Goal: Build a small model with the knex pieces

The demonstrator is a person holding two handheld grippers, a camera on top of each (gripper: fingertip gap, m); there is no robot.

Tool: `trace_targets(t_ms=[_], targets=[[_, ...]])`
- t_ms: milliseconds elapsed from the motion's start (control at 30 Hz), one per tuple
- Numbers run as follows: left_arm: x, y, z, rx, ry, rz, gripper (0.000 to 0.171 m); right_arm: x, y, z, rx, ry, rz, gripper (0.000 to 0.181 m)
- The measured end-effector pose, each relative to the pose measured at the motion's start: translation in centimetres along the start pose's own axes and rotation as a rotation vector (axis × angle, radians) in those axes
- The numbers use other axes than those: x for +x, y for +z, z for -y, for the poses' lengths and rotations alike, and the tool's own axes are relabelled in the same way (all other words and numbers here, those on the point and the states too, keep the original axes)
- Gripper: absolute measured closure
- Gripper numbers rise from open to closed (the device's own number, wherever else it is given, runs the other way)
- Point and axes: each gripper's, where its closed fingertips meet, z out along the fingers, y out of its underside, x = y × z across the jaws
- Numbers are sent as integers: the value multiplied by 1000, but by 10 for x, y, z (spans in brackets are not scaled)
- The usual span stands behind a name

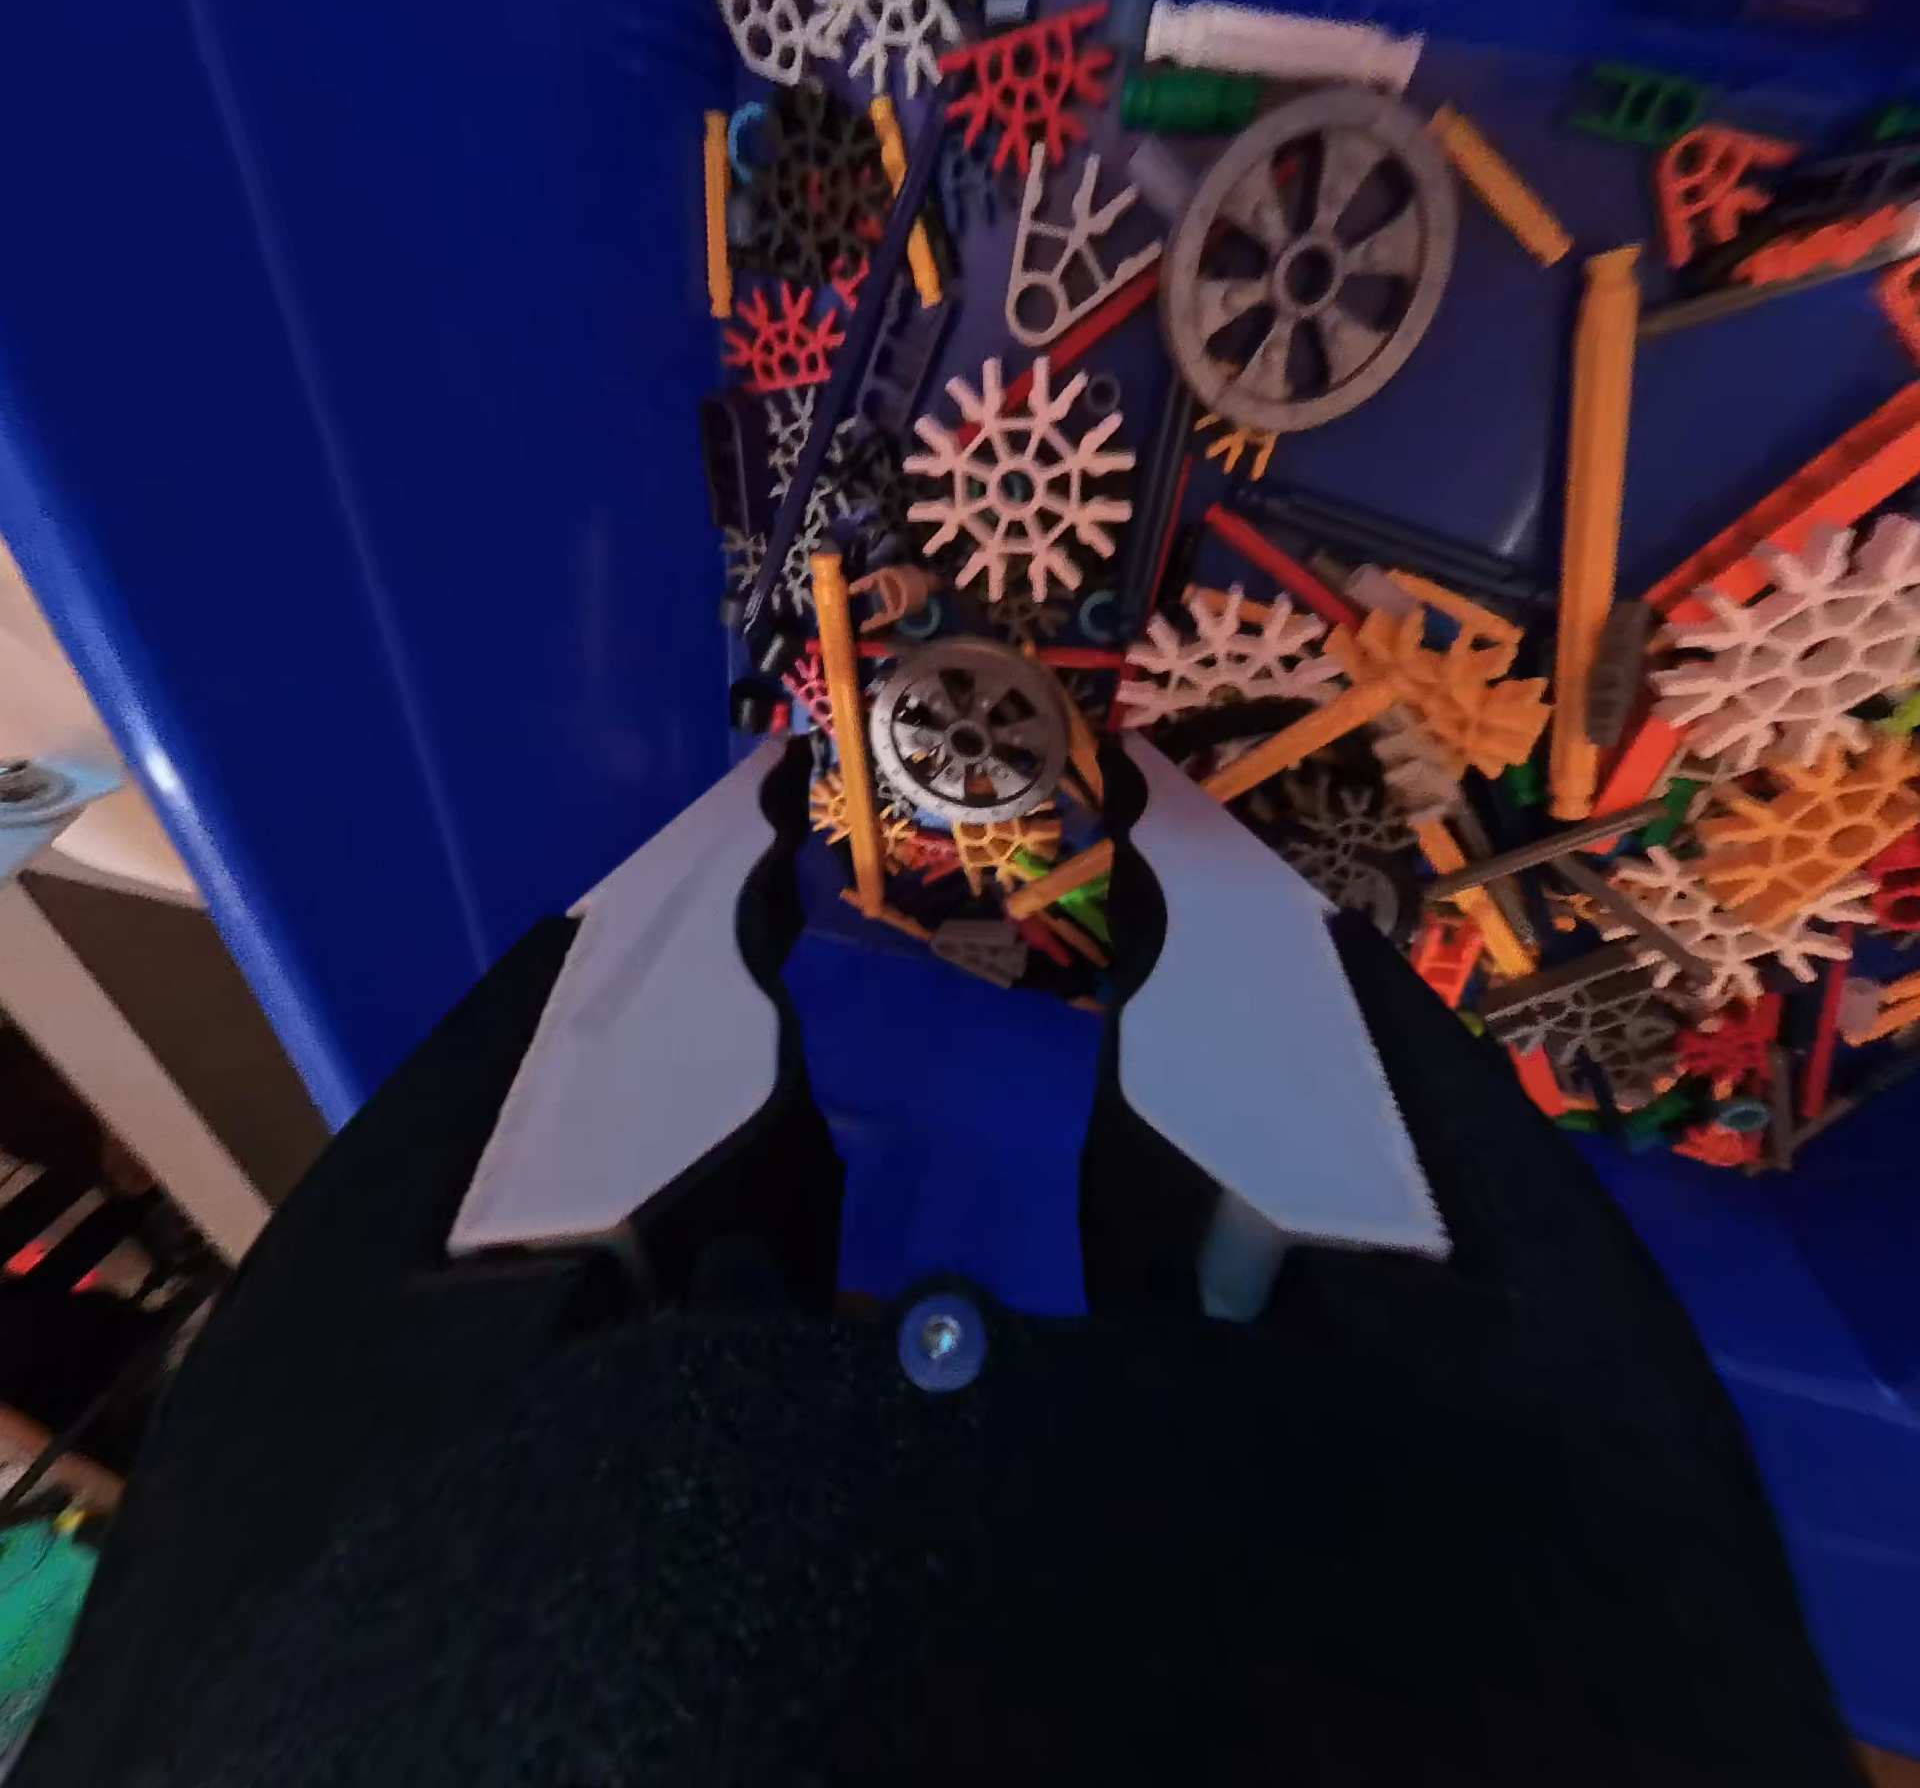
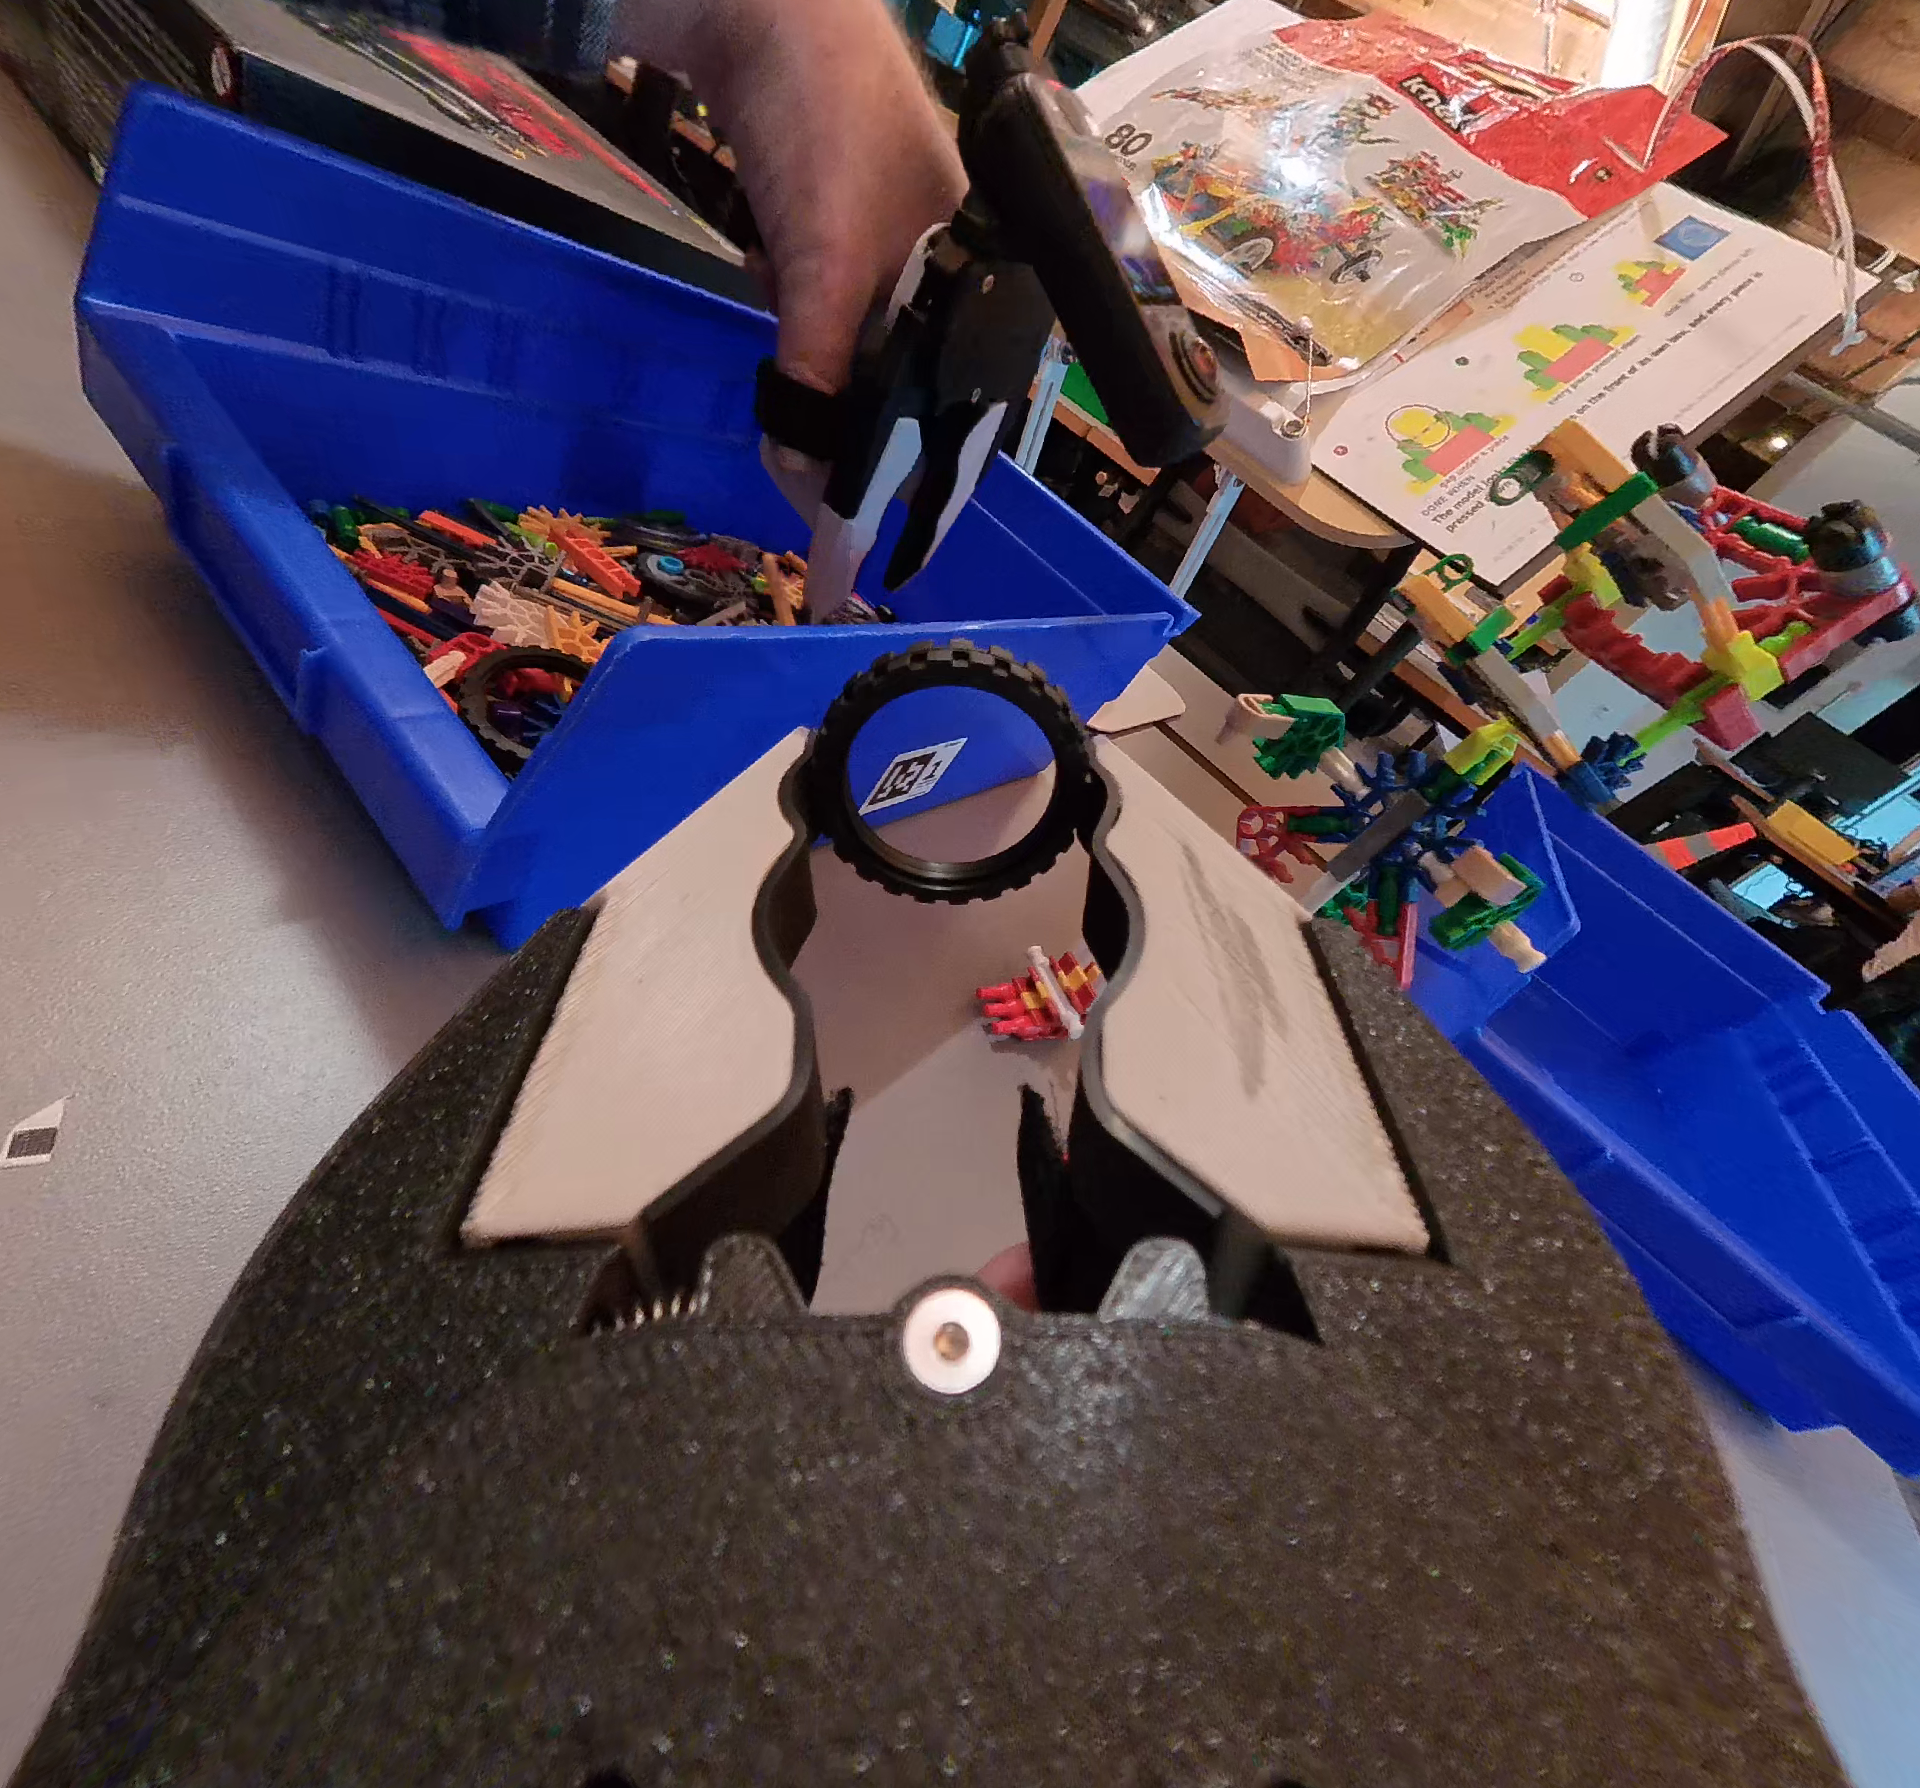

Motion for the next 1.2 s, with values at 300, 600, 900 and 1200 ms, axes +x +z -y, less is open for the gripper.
trace_targets(t_ms=[300,600,900,1200], targets=[[6,10,-6,-46,-32,-115,127,1,0,0,4,3,2,133],[2,-5,2,50,-34,-80,133,1,0,-1,8,6,8,133],[38,-72,37,458,-11,-117,133,0,1,-3,11,22,21,134],[95,-133,59,764,75,-181,134,5,-3,1,61,125,41,134]])
